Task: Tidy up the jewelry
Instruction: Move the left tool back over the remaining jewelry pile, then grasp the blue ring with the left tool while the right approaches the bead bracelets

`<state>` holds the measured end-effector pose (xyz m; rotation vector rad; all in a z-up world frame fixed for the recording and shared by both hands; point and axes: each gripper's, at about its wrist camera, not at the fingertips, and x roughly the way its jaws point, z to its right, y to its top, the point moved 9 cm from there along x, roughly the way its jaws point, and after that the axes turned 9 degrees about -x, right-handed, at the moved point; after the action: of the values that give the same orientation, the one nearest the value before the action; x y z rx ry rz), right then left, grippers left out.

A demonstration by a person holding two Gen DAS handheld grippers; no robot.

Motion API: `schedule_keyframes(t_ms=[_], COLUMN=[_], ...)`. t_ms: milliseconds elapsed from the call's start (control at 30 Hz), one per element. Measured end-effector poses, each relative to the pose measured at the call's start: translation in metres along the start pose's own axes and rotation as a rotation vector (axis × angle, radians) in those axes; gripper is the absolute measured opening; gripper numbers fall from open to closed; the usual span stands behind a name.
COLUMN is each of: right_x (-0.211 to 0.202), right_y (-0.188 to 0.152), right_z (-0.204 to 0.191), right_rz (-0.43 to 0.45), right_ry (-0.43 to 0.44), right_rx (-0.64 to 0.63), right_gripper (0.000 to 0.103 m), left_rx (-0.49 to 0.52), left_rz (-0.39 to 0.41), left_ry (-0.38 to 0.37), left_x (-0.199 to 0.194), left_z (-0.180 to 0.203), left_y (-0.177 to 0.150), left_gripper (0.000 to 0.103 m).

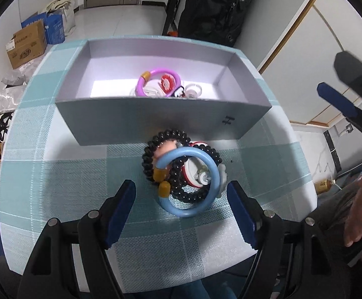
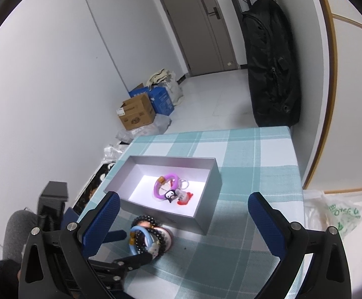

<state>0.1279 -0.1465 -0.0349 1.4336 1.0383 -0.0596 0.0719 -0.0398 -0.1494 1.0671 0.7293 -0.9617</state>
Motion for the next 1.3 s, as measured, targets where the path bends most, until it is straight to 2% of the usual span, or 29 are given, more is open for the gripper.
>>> schedule_keyframes(t_ms=[100,300,333,367,400,500,900,1100,1233,1300], right_x=[-0.001,-0.001,-0.001,-0.001,-0.002,-0.003,0.001,0.009,0.018,0.023], right_y=[0.000,0.000,0.000,-0.001,-0.001,-0.002,-0.006,-0.015,-0.026,-0.032], right_z=[-0.001,-0.002,-0.001,-0.001,-0.002,-0.002,-0.001,-0.001,-0.007,-0.012], right_rz=[-0.001,-0.003,-0.003,-0.003,-0.002,-0.002,-0.032,-0.076,-0.123,-0.146], right_ry=[0.001,0.001,0.000,-0.001,0.000,-0.001,-0.010,-0.011,0.002,0.007], right_rx=[-0.001,-0.001,-0.001,0.001,0.001,0.002,0.007,0.010,-0.003,-0.019], right_gripper=[0.103,0.103,0.103,0.103,0.103,0.103,0.103,0.103,0.103,0.103], left_rx=[0.008,0.032,0.032,0.033,0.034,0.042,0.037,-0.009,-0.061,-0.082], left_rz=[-0.003,-0.004,-0.004,-0.008,-0.014,-0.015,0.006,0.075,0.150,0.160], left_ry=[0.027,0.035,0.032,0.019,0.011,0.011,-0.052,-0.097,-0.095,-0.096], left_x=[0.002,0.002,0.002,0.001,0.001,0.001,-0.019,-0.043,-0.063,-0.067], left_z=[-0.001,0.003,0.003,0.004,0.006,0.008,0.013,0.005,-0.013,-0.023], left_y=[-0.003,-0.007,-0.006,-0.007,-0.007,-0.007,0.000,0.017,0.036,0.042], left_gripper=[0.071,0.071,0.069,0.059,0.054,0.051,0.050,0.050,0.050,0.050])
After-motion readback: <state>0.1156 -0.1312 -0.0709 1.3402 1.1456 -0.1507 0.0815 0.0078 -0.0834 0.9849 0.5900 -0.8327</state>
